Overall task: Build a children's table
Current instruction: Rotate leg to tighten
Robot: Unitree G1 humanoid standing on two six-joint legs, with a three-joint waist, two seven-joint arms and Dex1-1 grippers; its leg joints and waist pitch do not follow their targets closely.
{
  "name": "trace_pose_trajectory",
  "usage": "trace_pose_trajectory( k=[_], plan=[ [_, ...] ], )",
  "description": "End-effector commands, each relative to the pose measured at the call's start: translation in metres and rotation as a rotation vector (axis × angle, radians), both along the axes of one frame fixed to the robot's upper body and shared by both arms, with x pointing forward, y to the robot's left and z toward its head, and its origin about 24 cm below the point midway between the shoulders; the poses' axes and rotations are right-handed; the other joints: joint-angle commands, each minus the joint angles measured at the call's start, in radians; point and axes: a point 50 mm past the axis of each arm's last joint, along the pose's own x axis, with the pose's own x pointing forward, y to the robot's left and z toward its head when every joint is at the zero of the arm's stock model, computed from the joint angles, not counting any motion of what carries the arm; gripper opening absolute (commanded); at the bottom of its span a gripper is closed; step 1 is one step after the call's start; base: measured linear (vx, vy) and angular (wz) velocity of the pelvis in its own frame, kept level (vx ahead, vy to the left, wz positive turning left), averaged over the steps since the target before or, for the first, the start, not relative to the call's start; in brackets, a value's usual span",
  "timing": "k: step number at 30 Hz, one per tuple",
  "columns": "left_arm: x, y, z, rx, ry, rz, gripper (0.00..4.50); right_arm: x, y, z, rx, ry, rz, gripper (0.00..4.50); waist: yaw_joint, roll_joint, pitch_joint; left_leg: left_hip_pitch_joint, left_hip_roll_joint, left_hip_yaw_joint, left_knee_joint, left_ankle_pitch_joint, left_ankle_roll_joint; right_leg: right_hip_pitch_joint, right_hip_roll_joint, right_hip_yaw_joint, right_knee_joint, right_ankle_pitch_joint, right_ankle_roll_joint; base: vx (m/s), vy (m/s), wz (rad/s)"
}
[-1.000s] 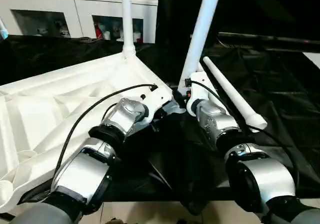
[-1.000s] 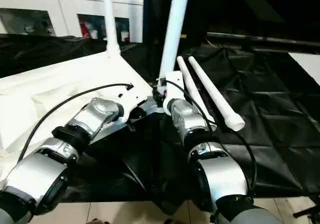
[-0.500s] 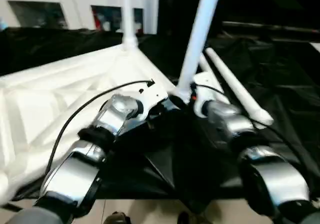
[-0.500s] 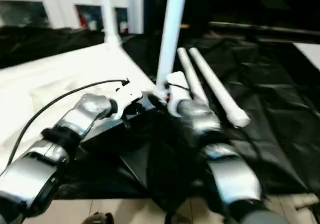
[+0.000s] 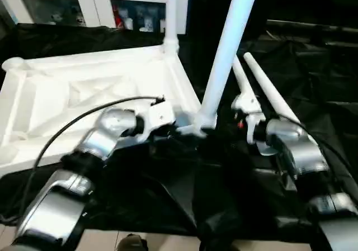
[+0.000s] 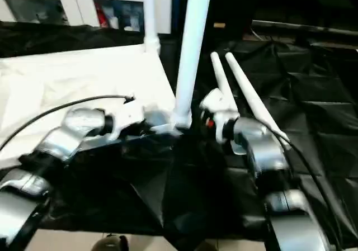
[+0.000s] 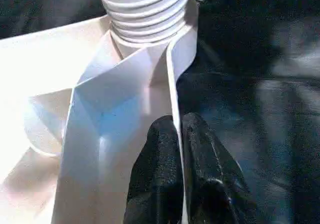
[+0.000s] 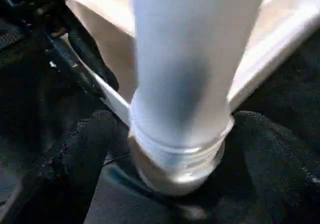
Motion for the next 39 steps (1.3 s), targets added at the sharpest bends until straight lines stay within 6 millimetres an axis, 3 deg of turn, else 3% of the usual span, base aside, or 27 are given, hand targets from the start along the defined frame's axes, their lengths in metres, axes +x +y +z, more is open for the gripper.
trace_pose_trajectory(
  k=[1, 4, 5, 7, 13, 16, 17, 23, 31, 34, 36, 38, 39],
  plan=[
    [-0.01, -0.006, -0.005, 0.006, 0.027, -0.086, 0.0, -0.003, 0.0, 0.007, 0.005, -0.017, 0.026, 4.22, 0.001, 0.0, -0.078, 0.021, 0.027, -0.001, -0.052, -0.181, 0.058, 0.069, -0.047, 0.043, -0.058, -0.14, -0.236, 0.0, 0.0, 0.0],
    [-0.013, -0.004, -0.003, 0.001, 0.036, -0.113, 0.0, -0.004, 0.0, 0.007, 0.0, -0.02, 0.028, 4.22, -0.002, 0.001, -0.075, 0.027, 0.025, -0.005, -0.059, -0.24, 0.011, 0.065, -0.046, 0.045, -0.069, -0.246, -0.199, -0.019, -0.001, 0.01],
    [-0.013, -0.003, -0.003, 0.004, 0.039, -0.119, 0.0, -0.004, 0.001, 0.005, -0.021, -0.027, 0.032, 4.22, -0.004, 0.0, -0.077, 0.021, 0.023, -0.008, -0.061, -0.237, 0.005, 0.069, -0.045, 0.046, -0.067, -0.247, -0.191, 0.0, 0.0, 0.0],
    [-0.013, -0.002, -0.003, 0.011, 0.037, -0.122, 0.0, -0.004, 0.002, 0.003, -0.041, -0.027, 0.039, 4.05, -0.006, 0.001, -0.079, 0.022, 0.022, -0.008, -0.059, -0.23, -0.001, 0.067, -0.044, 0.046, -0.064, -0.22, -0.19, 0.0, 0.0, 0.0],
    [-0.013, -0.001, -0.002, 0.015, 0.034, -0.113, 0.0, -0.005, 0.005, 0.003, -0.061, -0.029, 0.058, 3.6, -0.005, -0.004, -0.085, 0.019, 0.019, -0.005, -0.05, -0.165, 0.028, 0.073, -0.04, 0.046, -0.049, -0.101, -0.224, 0.0, 0.0, 0.0],
    [-0.013, 0.0, -0.002, 0.015, 0.034, -0.109, 0.0, -0.005, 0.005, 0.002, -0.06, -0.028, 0.058, 3.34, -0.003, -0.004, -0.086, 0.017, 0.018, -0.005, -0.046, -0.156, 0.034, 0.074, -0.041, 0.046, -0.048, -0.103, -0.225, 0.0, 0.0, 0.0],
    [-0.013, 0.0, -0.002, 0.014, 0.034, -0.107, 0.0, -0.005, 0.006, 0.002, -0.06, -0.027, 0.06, 3.28, -0.003, -0.008, -0.086, 0.017, 0.018, -0.005, -0.046, -0.157, 0.034, 0.074, -0.042, 0.046, -0.048, -0.109, -0.224, 0.0, 0.0, 0.0],
    [-0.012, 0.002, -0.003, 0.009, 0.037, -0.092, 0.0, -0.006, 0.009, -0.004, -0.055, -0.007, 0.071, 2.8, -0.004, -0.005, -0.085, 0.017, 0.018, -0.007, -0.044, -0.175, 0.026, 0.072, -0.042, 0.046, -0.048, -0.143, -0.217, 0.0, 0.0, 0.0],
    [-0.006, 0.003, -0.004, 0.004, 0.02, -0.013, 0.0, -0.007, 0.01, -0.025, 0.012, 0.101, -0.071, 2.69, -0.008, -0.004, -0.086, 0.016, 0.017, -0.009, -0.043, -0.186, 0.015, 0.071, -0.041, 0.045, -0.049, -0.16, -0.212, 0.0, 0.0, 0.0],
    [0.006, -0.002, -0.008, -0.008, -0.002, 0.139, 0.0, -0.001, 0.015, -0.038, 0.034, 0.141, -0.242, 2.68, -0.016, 0.001, -0.08, 0.021, 0.014, -0.01, -0.047, -0.244, -0.014, 0.065, -0.041, 0.045, -0.062, -0.253, -0.19, 0.0, 0.0, 0.0],
    [0.011, -0.006, -0.009, -0.015, -0.01, 0.204, 0.0, 0.002, 0.019, -0.043, 0.038, 0.159, -0.325, 2.67, -0.024, -0.001, -0.071, 0.028, 0.013, -0.014, -0.053, -0.321, -0.041, 0.06, -0.042, 0.041, -0.077, -0.393, -0.157, 0.0, 0.0, 0.0],
    [0.019, -0.016, -0.012, -0.019, -0.02, 0.307, 0.0, 0.008, 0.028, -0.051, 0.037, 0.181, -0.47, 2.67, -0.039, 0.004, -0.065, 0.045, 0.009, -0.023, -0.053, -0.419, -0.064, 0.049, -0.044, 0.033, -0.097, -0.545, -0.117, 0.0, 0.0, 0.0],
    [0.022, -0.019, -0.013, -0.019, -0.019, 0.35, 0.0, 0.01, 0.032, -0.054, 0.035, 0.194, -0.506, 2.67, -0.041, 0.003, -0.065, 0.045, 0.007, -0.027, -0.053, -0.427, -0.066, 0.053, -0.045, 0.029, -0.101, -0.574, -0.104, 0.0, 0.0, 0.0]
  ],
)
